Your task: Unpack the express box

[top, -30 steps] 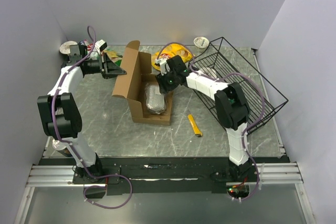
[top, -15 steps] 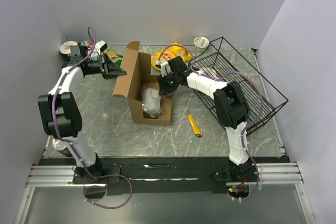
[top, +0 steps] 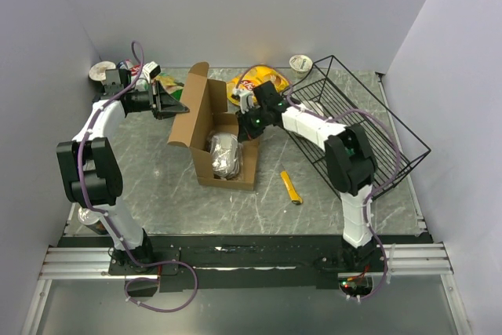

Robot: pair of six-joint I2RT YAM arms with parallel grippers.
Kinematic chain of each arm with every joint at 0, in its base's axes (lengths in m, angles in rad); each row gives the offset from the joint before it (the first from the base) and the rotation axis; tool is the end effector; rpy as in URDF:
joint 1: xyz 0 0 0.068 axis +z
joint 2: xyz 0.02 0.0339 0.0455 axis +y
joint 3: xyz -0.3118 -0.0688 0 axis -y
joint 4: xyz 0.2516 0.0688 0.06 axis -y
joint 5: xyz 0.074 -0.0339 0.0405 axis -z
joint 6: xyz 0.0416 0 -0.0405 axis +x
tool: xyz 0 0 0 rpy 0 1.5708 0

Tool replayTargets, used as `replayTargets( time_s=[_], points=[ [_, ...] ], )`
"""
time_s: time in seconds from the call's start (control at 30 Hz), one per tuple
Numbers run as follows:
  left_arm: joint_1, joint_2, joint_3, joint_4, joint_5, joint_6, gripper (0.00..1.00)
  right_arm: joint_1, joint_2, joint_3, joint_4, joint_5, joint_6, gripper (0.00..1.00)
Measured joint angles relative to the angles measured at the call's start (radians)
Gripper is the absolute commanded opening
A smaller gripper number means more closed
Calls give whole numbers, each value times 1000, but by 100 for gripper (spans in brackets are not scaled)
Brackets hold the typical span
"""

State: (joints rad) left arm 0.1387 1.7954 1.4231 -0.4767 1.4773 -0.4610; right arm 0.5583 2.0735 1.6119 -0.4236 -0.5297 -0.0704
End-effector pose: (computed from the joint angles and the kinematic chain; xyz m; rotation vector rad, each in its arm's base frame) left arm 0.3990 0.0139 0.3234 0.0653 2.0927 -1.8996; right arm 0.4060 0.2784 0.2433 -0.9904 2.2734 0.8624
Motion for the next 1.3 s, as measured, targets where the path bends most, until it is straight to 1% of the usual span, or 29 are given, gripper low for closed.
replayTargets(
  time_s=[0.07,0.27,0.37,0.47,0.53,0.63,0.8,0.93,1.03,1.13,1.17,1.2,1.23,1.3],
  points=[
    [4,0,0,-4,0,4,7,2,-47,0,-12,-13,7,0],
    [37,-1,-2,-41,-8,43,9,16,-266,0,-13,-50,10,0],
    [72,-6,-7,-93,-24,102,12,16,-377,0,-18,-57,5,0],
    [111,-24,-8,-177,-64,184,14,11,-453,0,-27,-57,-11,0],
    [136,-42,-7,-227,-97,235,14,4,-481,0,-43,-57,-27,0],
    [167,-72,-5,-310,-191,336,16,-9,-512,-8,-68,-52,-55,0],
    [201,-80,17,-443,-340,494,15,-28,-587,-120,-80,-34,-77,0],
    [239,-80,76,-561,-420,609,11,-47,-609,-198,-90,-32,-78,0],
    [267,-80,122,-644,-460,687,6,-60,-609,-233,-100,-31,-80,0],
    [299,-80,151,-715,-489,754,5,-66,-609,-245,-109,-31,-80,0],
    [310,-80,154,-734,-497,774,5,-66,-609,-245,-109,-31,-80,7],
    [320,-80,156,-751,-501,792,5,-67,-609,-245,-107,-32,-80,17],
    [330,-80,156,-769,-507,808,6,-67,-608,-245,-105,-34,-81,37],
    [344,-80,156,-795,-510,830,6,-66,-594,-243,-91,-42,-79,48]
  ],
)
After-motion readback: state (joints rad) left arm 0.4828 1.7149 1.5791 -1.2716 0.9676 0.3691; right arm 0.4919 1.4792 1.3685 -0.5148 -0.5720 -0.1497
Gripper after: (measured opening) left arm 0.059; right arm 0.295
